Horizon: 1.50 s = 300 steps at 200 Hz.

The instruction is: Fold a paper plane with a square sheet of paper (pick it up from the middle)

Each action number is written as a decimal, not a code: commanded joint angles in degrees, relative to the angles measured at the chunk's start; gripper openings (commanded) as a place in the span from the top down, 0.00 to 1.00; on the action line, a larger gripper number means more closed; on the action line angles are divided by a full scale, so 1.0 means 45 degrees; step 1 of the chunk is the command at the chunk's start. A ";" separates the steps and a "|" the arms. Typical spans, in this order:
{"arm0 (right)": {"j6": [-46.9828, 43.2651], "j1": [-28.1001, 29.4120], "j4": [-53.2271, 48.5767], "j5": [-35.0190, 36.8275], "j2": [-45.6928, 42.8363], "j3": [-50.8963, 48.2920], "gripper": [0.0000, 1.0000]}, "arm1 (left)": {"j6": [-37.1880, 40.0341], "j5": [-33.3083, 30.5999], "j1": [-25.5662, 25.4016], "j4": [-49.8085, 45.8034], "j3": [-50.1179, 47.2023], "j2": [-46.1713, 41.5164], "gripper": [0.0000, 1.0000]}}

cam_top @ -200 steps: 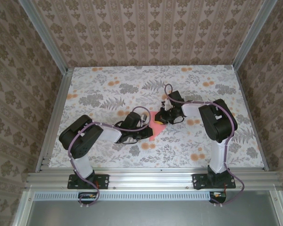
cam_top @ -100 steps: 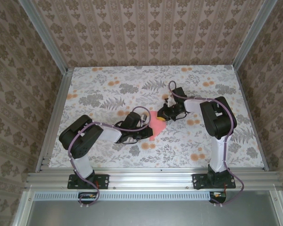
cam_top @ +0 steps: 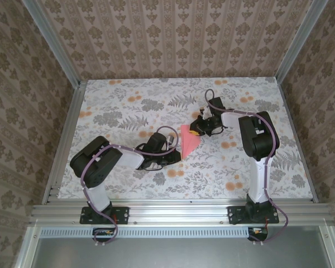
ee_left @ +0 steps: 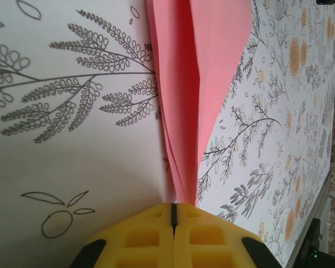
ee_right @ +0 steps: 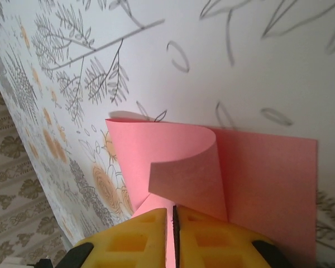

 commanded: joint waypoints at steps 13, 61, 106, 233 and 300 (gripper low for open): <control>-0.0266 0.0041 -0.0350 0.0418 0.0019 -0.0286 0.87 | 0.0145 -0.0205 0.0058 -0.2979 -0.0529 0.0513 0.99; -0.0075 0.0156 0.0031 0.0498 -0.0675 -0.1296 0.88 | 0.0769 -0.0811 0.0064 -0.4625 0.0346 -0.3060 0.94; 0.0506 0.0471 0.0787 0.0539 -0.1219 -0.2056 0.88 | 0.1179 0.0182 -0.0054 -0.4761 0.2649 -0.2030 0.92; 0.1312 0.0904 0.1642 0.0873 -0.2636 -0.3876 0.88 | 0.0826 -0.0153 -0.0379 -0.4927 0.3192 0.1055 0.93; -0.0097 0.0891 -0.0195 0.1739 -0.2469 -0.2632 0.83 | 0.0514 -0.0756 -0.0634 -0.6636 0.2565 0.2011 0.97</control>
